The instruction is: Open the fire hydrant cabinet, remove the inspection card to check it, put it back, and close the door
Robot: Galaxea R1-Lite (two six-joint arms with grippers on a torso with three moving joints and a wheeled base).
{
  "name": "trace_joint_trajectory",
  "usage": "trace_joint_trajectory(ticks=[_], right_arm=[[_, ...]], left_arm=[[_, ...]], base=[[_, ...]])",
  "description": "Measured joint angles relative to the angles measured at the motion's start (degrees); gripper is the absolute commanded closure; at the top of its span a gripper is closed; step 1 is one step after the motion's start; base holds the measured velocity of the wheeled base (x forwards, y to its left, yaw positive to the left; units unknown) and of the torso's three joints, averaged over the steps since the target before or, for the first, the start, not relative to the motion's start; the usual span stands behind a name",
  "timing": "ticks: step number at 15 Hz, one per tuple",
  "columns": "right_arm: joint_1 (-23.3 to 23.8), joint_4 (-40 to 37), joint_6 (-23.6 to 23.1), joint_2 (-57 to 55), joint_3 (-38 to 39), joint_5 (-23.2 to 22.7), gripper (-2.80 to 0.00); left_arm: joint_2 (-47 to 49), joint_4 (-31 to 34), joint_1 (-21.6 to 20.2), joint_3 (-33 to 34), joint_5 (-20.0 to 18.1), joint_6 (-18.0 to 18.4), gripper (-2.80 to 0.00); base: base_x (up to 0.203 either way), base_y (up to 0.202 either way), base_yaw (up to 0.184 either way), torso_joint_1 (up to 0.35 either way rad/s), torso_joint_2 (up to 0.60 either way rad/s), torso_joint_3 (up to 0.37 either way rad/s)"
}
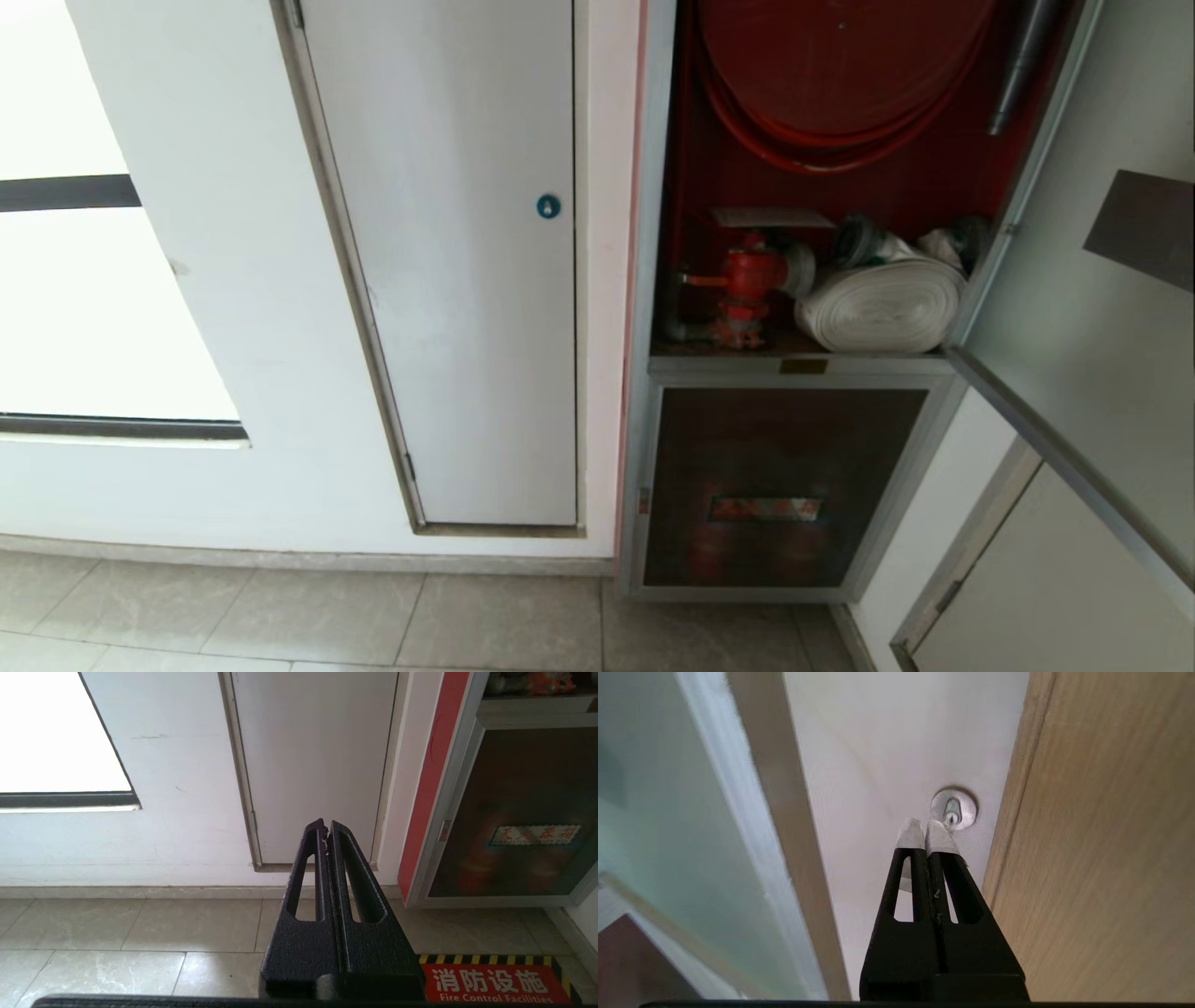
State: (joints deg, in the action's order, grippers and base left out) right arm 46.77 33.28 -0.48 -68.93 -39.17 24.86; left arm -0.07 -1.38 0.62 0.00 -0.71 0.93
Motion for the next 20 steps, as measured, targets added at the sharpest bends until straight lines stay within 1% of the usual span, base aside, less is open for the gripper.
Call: trace_joint_trajectory(ticks=[2, 7, 11, 13, 18, 20], right_arm=[[0.3, 1.2, -0.2, -1.7, 0.0, -0.7, 0.00], [0.4, 1.3, -0.3, -3.3, 0.0, -8.5, 0.00], [0.3, 1.3, -1.2, -3.3, -1.1, -11.8, 0.00], [0.3, 1.3, -1.3, -3.3, -1.5, -12.9, 0.00], [0.3, 1.4, -1.3, -3.7, -2.9, -13.1, 0.00], [0.3, 1.3, -1.4, -3.9, -3.4, -14.5, 0.00]], left_arm=[[0.0, 0.0, 0.0, 0.0, 0.0, 0.0, 0.00], [0.0, 0.0, 0.0, 0.0, 0.0, 0.0, 0.00], [0.0, 0.0, 0.0, 0.0, 0.0, 0.0, 0.00], [0.0, 0.0, 0.0, 0.0, 0.0, 0.0, 0.00], [0.0, 0.0, 0.0, 0.0, 0.0, 0.0, 0.00], [0.0, 0.0, 0.0, 0.0, 0.0, 0.0, 0.00]], base=[[0.000, 0.000, 0.000, 0.000, 0.00, 0.000], [0.000, 0.000, 0.000, 0.000, 0.00, 0.000], [0.000, 0.000, 0.000, 0.000, 0.00, 0.000], [0.000, 0.000, 0.000, 0.000, 0.00, 0.000], [0.000, 0.000, 0.000, 0.000, 0.00, 0.000], [0.000, 0.000, 0.000, 0.000, 0.00, 0.000]])
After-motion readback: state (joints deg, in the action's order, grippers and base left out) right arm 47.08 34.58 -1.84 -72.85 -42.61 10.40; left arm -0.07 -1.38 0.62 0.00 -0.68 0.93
